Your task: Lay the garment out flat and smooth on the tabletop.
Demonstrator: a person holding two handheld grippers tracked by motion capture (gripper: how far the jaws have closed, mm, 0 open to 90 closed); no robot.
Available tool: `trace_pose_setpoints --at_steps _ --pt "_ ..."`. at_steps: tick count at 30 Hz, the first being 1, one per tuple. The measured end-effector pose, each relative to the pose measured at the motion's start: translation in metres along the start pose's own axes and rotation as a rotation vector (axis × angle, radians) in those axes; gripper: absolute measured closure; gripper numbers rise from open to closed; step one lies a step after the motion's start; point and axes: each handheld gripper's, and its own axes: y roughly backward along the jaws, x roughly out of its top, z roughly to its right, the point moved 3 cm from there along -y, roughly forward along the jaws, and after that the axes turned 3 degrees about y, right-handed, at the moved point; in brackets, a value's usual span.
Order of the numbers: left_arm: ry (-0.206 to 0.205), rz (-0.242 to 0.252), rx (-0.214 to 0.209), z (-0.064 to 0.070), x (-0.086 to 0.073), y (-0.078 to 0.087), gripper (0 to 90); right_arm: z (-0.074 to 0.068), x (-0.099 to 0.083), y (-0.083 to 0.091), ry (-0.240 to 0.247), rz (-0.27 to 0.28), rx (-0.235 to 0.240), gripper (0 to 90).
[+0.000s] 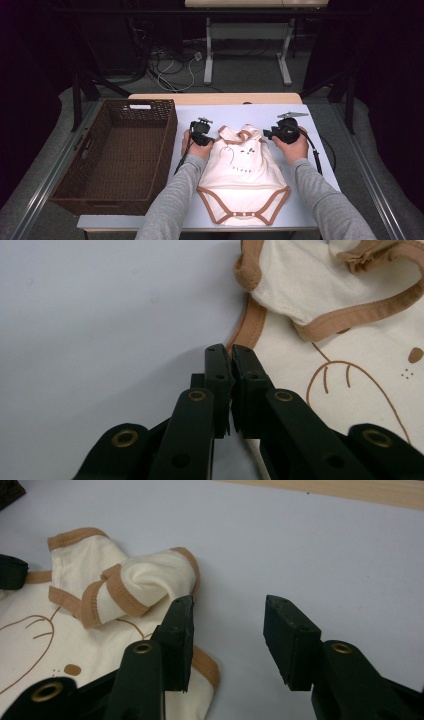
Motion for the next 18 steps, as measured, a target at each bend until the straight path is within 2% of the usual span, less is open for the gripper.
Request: trace_pose_setpoints --at_steps 2,3,4,6,8,12,13,14,16,17,18 --pt "0.003 -0.004 0.011 -0.003 -0.002 0.003 86.4 0.001 -0.002 0.000 0.000 -0.005 -0.008 56.1" --pt "0.021 0.001 0.013 -0.003 -0.003 0.003 86.5 0.001 -0.003 -0.001 -0.003 -0.020 -0.010 56.1" --pt "0.019 0.002 0.013 -0.004 -0.003 0.005 86.5 0.002 -0.005 -0.002 0.002 -0.037 -0.018 56.1" --pt "0.026 0.008 0.016 -0.005 -0.004 0.007 86.6 0.001 -0.009 -0.007 -0.001 -0.081 -0.011 56.1" --pt "0.032 0.010 0.018 -0.007 -0.005 0.010 86.6 0.000 -0.012 -0.012 0.011 -0.104 -0.007 56.0" --pt "0.040 0.012 0.013 -0.010 -0.006 0.013 86.6 -0.006 -0.016 -0.020 0.001 -0.146 0.023 55.8" --pt "0.041 0.011 0.013 -0.010 -0.007 0.014 86.6 -0.008 -0.018 -0.023 0.014 -0.165 0.019 56.0" --pt "0.045 0.013 0.010 -0.010 -0.007 0.013 86.6 -0.009 -0.019 -0.024 0.043 -0.169 0.012 57.5" --pt "0.039 0.013 0.014 -0.011 -0.008 0.014 86.6 -0.011 -0.018 -0.025 0.061 -0.170 -0.008 63.3" --pt "0.039 0.011 0.013 -0.011 -0.008 0.013 86.6 -0.011 -0.018 -0.025 0.079 -0.171 0.001 69.0" --pt "0.047 0.014 0.011 -0.010 -0.008 0.013 86.6 -0.012 -0.018 -0.025 0.076 -0.171 0.016 74.2"
